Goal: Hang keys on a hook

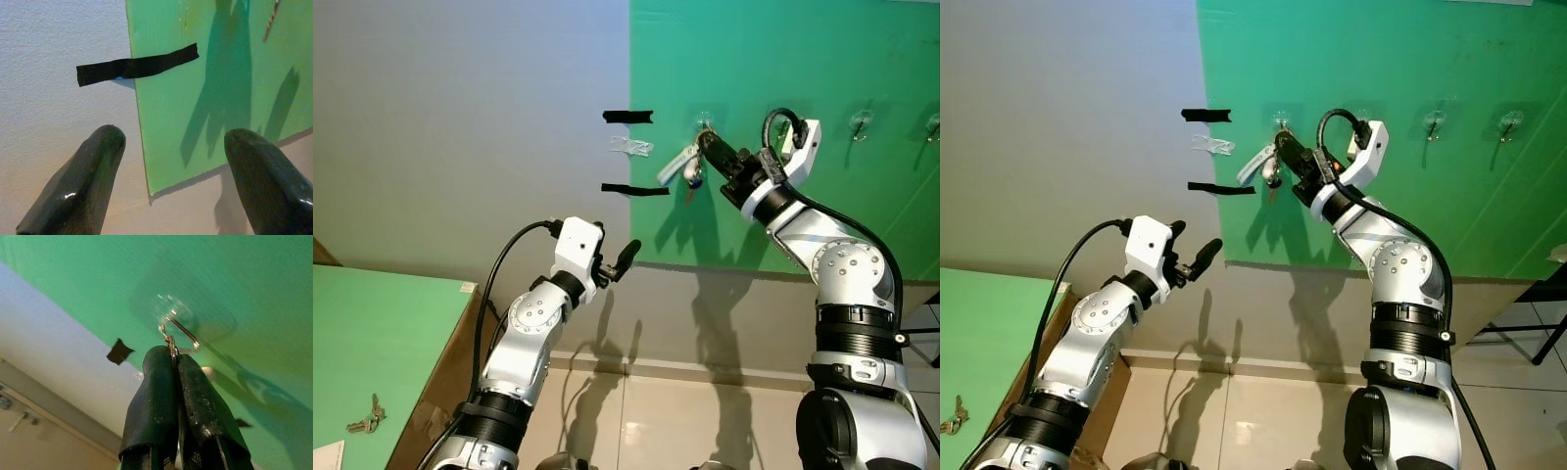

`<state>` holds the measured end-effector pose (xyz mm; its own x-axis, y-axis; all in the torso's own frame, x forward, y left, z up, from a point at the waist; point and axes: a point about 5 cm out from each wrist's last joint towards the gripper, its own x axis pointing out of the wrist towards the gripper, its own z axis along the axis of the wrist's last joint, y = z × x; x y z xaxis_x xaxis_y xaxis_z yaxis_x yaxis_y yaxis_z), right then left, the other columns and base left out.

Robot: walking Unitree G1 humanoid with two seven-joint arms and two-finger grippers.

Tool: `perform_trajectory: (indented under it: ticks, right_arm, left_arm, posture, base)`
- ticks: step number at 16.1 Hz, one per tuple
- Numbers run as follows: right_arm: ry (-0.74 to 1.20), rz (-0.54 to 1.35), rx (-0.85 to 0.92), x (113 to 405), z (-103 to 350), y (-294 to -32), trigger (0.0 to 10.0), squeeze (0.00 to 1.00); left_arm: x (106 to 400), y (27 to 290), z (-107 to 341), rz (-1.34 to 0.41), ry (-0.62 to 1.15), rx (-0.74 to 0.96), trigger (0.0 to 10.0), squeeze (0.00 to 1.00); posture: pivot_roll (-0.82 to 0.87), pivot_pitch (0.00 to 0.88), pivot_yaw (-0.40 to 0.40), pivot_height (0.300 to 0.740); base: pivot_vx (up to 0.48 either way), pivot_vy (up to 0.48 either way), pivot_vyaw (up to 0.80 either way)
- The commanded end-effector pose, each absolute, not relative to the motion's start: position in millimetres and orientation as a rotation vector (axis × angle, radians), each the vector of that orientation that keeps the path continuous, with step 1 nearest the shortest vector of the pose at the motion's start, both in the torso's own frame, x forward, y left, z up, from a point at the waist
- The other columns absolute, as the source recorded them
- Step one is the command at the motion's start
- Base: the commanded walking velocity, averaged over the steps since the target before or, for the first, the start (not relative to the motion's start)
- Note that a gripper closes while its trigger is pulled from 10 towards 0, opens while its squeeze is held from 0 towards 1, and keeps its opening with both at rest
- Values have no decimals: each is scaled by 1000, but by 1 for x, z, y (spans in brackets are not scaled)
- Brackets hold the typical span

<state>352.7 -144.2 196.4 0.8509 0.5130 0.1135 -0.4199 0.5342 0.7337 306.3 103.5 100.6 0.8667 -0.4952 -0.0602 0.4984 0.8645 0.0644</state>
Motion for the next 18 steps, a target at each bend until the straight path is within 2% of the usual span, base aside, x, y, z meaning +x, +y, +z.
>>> perform_trajectory:
  ticks: [1,10,14,16,18]
  right_arm:
    - [131,566,859,355,200,-142,0,0]
    - [178,492,923,359,193,-142,0,0]
    - [93,516,617,353,199,-139,0,0]
    - [108,567,524,347,197,-134,0,0]
    - [120,563,510,346,194,-134,0,0]
  left_arm:
    - [307,104,104,-517,32,89,10000,0]
    - [306,104,104,-515,42,73,10000,0]
    - [305,104,104,-514,43,77,10000,0]
    - [304,103,103,-514,45,78,10000,0]
    - [303,103,103,-516,47,79,10000,0]
  posture:
    - [-111,0,27,736]
    - [-112,0,26,736]
    - [-110,0,25,736]
    - [-110,0,25,736]
    - [-111,0,22,736]
  base:
    - [0,0,0]
    - [0,0,0]
    - [0,0,0]
    - [0,0,0]
    - [0,0,0]
